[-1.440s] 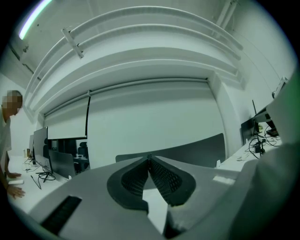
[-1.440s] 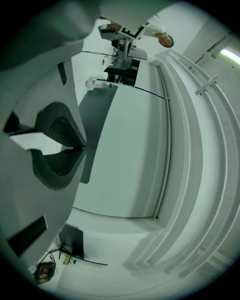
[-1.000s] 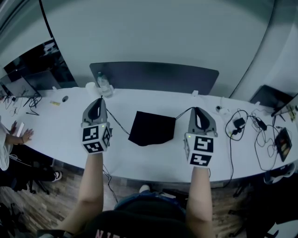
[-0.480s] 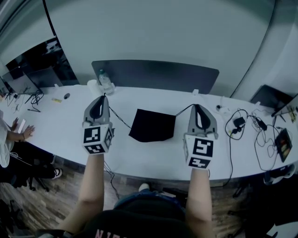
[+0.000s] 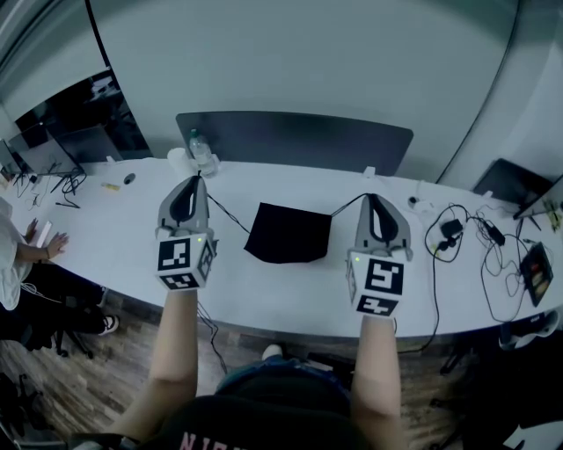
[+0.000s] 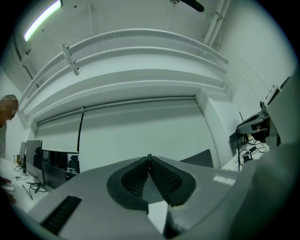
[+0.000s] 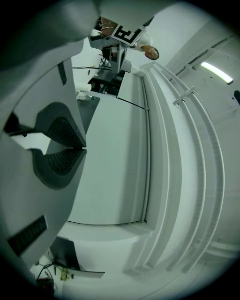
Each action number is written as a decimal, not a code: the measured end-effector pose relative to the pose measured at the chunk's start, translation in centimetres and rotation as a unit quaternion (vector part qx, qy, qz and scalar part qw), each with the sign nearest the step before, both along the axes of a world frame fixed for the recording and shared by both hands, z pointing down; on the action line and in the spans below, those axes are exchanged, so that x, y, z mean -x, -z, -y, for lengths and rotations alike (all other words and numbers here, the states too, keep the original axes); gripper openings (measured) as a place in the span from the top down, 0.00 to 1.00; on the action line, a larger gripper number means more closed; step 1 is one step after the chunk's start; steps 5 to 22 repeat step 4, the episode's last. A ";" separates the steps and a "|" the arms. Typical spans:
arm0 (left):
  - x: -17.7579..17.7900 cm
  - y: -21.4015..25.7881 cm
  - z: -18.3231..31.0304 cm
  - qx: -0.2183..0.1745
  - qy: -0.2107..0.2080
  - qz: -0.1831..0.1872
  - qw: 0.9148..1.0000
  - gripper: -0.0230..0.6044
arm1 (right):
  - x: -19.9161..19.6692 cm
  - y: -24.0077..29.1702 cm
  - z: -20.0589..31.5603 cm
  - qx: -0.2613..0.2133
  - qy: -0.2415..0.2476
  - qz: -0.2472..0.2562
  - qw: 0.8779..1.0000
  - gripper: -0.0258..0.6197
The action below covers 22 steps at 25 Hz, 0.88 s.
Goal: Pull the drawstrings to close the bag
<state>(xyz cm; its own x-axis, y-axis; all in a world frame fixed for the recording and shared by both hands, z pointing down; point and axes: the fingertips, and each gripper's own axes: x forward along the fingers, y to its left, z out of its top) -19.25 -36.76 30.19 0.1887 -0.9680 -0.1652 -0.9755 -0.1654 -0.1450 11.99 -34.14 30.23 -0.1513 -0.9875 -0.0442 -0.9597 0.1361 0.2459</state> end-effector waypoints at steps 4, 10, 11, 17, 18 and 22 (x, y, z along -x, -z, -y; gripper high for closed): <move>-0.6 0.4 -0.4 -0.009 -0.006 0.001 1.000 0.94 | -0.4 0.2 -0.2 -0.003 0.000 0.001 1.000 0.95; -0.6 0.4 -0.4 -0.009 -0.006 0.001 1.000 0.94 | -0.4 0.2 -0.2 -0.003 0.000 0.001 1.000 0.95; -0.6 0.4 -0.4 -0.009 -0.006 0.001 1.000 0.94 | -0.4 0.2 -0.2 -0.003 0.000 0.001 1.000 0.95; -0.6 0.4 -0.4 -0.009 -0.006 0.001 1.000 0.94 | -0.4 0.2 -0.2 -0.003 0.000 0.001 1.000 0.95; -0.6 0.4 -0.4 -0.009 -0.006 0.001 1.000 0.94 | -0.4 0.2 -0.2 -0.003 0.000 0.001 1.000 0.95; -0.6 0.4 -0.4 -0.009 -0.006 0.001 1.000 0.94 | -0.4 0.2 -0.2 -0.003 0.000 0.001 1.000 0.95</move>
